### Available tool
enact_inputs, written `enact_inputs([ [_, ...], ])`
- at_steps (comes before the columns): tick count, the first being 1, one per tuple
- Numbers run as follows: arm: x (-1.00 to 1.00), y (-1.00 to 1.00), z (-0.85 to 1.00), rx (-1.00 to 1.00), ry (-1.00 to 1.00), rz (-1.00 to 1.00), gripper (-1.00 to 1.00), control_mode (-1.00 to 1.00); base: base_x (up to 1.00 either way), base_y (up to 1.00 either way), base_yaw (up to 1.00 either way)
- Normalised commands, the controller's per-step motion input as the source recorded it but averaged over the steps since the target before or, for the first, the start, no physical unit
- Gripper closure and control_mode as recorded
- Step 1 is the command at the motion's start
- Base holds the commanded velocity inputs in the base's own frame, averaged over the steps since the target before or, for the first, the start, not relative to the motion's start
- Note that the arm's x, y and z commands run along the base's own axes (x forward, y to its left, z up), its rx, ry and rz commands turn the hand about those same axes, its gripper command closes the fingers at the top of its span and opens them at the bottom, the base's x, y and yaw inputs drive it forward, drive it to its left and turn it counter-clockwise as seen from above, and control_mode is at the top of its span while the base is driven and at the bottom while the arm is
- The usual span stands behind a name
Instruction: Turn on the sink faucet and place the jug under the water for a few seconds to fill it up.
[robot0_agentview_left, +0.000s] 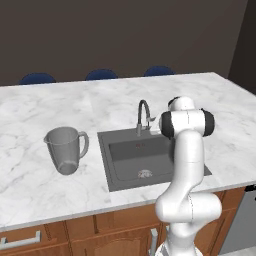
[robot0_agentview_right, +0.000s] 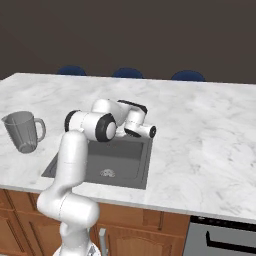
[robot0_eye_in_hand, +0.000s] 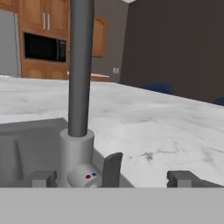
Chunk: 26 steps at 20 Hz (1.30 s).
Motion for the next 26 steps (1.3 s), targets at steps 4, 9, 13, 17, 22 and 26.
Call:
enact_inputs([
  [4, 0.20, 0.00, -0.17, 0.06, -0.04, 0.06, -1.00, -1.00, 0.00, 0.00, 0.00],
  [9, 0.19, 0.00, -0.11, 0.03, -0.01, 0.02, -1.00, -1.00, 0.00, 0.00, 0.00],
  [13, 0.28, 0.00, 0.00, 0.04, 0.00, 0.00, -1.00, -1.00, 0.00, 0.00, 0.00],
  [17, 0.10, 0.01, 0.00, 0.03, 0.00, 0.00, -1.00, -1.00, 0.00, 0.00, 0.00],
  [22, 0.06, 0.03, 0.00, 0.01, 0.00, 0.00, -1.00, -1.00, 0.00, 0.00, 0.00],
  [26, 0.09, 0.03, 0.00, 0.01, 0.00, 0.00, -1.00, -1.00, 0.00, 0.00, 0.00],
])
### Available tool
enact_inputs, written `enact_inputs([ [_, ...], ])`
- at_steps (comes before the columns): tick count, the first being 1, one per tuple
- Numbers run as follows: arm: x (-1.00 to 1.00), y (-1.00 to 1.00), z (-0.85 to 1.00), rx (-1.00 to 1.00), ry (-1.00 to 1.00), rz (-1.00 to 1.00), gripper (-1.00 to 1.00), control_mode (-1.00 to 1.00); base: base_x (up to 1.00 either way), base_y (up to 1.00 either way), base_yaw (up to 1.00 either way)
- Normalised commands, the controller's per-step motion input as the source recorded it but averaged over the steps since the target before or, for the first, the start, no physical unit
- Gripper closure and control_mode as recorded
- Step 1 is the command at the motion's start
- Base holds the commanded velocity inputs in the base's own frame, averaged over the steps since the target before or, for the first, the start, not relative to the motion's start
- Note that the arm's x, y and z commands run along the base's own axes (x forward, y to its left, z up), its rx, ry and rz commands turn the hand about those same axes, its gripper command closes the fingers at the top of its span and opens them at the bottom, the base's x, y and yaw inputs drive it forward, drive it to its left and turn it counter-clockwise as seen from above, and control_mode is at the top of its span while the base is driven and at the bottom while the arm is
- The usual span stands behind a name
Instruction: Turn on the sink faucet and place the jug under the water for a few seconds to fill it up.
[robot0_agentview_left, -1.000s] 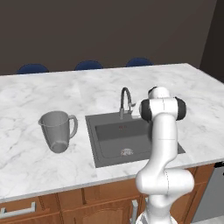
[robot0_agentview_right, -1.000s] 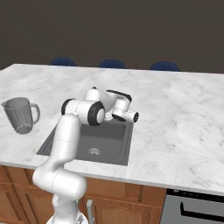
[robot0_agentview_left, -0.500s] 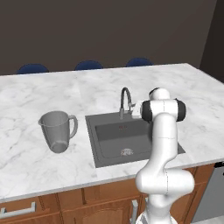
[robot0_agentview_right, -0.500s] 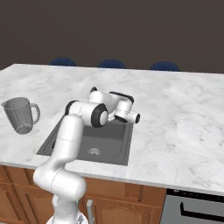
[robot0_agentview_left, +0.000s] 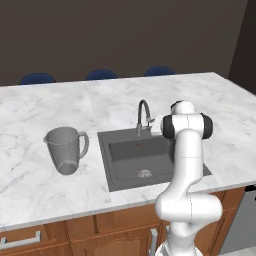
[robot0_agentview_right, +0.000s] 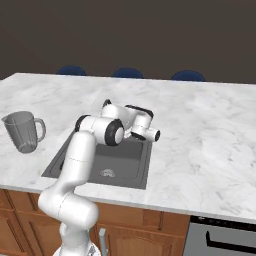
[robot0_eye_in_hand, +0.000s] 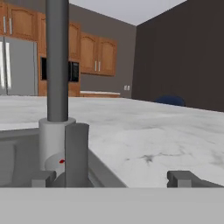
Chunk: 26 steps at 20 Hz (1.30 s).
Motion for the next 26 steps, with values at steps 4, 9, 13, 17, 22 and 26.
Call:
enact_inputs([
  [4, 0.02, 0.17, 0.00, 0.00, 0.00, 0.00, -1.00, -1.00, 0.00, 0.00, 0.00],
  [9, 0.06, 0.26, 0.00, 0.00, 0.00, 0.00, -1.00, -1.00, 0.00, 0.00, 0.00],
  [13, 0.16, 0.10, 0.00, 0.00, 0.00, 0.00, -1.00, -1.00, 0.00, 0.00, 0.00],
  [17, 0.12, 0.00, 0.04, 0.00, -0.01, 0.00, -1.00, -1.00, 0.00, 0.00, 0.00],
  [22, 0.00, 0.03, 0.23, 0.00, -0.02, 0.00, -1.00, -1.00, 0.00, 0.00, 0.00],
  [26, 0.00, 0.18, 0.14, 0.00, 0.00, 0.00, -1.00, -1.00, 0.00, 0.00, 0.00],
])
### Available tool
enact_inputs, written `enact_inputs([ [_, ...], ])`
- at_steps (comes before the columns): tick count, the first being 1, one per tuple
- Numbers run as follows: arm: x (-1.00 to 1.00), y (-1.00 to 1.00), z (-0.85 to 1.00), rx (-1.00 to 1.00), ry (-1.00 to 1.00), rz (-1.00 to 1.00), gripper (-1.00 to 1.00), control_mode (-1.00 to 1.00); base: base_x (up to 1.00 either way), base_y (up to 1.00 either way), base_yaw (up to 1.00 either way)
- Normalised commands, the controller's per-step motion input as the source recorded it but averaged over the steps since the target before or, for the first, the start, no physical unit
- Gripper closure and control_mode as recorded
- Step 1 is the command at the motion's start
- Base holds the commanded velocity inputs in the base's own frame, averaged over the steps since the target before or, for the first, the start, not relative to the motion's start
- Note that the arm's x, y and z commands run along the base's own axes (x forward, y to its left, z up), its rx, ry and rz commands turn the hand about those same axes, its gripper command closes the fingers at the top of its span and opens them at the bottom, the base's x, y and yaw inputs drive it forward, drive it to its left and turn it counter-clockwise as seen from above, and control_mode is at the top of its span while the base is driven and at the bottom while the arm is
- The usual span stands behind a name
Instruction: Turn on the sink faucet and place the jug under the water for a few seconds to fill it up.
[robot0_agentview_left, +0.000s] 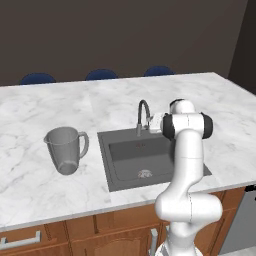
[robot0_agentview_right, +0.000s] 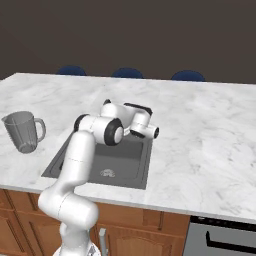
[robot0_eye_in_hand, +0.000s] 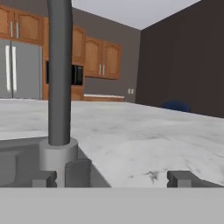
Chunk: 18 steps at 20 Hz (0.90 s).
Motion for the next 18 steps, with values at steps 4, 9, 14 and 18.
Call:
enact_inputs([
  [4, 0.01, 0.12, 0.01, 0.00, 0.00, 0.01, -1.00, -1.00, 0.00, 0.00, 0.00],
  [9, 0.06, 0.00, -0.16, 0.00, 0.00, 0.02, -1.00, -1.00, 0.00, 0.00, 0.00],
  [14, 0.16, 0.00, -0.21, 0.00, 0.01, 0.00, -1.00, -1.00, 0.00, 0.00, 0.00],
  [18, 0.18, 0.00, -0.10, 0.00, 0.01, 0.00, 1.00, -1.00, 0.00, 0.00, 0.00],
])
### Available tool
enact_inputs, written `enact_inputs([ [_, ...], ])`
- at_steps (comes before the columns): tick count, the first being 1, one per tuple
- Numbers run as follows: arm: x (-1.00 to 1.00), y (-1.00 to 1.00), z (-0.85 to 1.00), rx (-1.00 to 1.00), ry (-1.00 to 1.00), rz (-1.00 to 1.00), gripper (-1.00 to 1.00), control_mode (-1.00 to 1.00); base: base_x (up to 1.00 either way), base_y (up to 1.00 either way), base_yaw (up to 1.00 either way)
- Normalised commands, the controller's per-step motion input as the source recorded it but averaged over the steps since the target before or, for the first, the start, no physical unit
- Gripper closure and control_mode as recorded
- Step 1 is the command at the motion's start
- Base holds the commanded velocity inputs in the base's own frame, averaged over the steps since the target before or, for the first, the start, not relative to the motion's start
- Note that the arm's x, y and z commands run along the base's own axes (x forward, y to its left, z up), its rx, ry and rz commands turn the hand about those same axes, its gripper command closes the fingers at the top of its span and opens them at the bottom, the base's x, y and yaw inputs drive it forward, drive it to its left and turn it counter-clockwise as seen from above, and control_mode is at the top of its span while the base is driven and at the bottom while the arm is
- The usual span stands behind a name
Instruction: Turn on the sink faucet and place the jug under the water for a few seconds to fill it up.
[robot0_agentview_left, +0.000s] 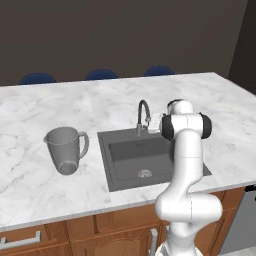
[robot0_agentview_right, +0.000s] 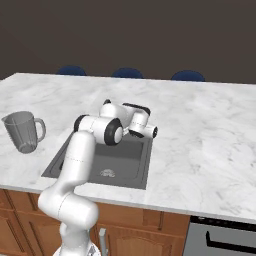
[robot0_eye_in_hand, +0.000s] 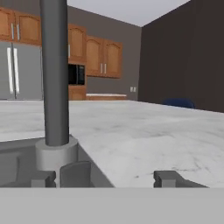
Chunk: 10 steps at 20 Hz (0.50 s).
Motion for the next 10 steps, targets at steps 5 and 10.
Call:
enact_inputs([
  [5, 0.22, 0.00, -0.06, 0.01, 0.00, -0.01, 1.00, -1.00, 0.00, 0.00, 0.00],
  [10, 0.23, -0.09, -0.03, 0.03, 0.00, -0.09, 1.00, -1.00, 0.00, 0.00, 0.00],
])
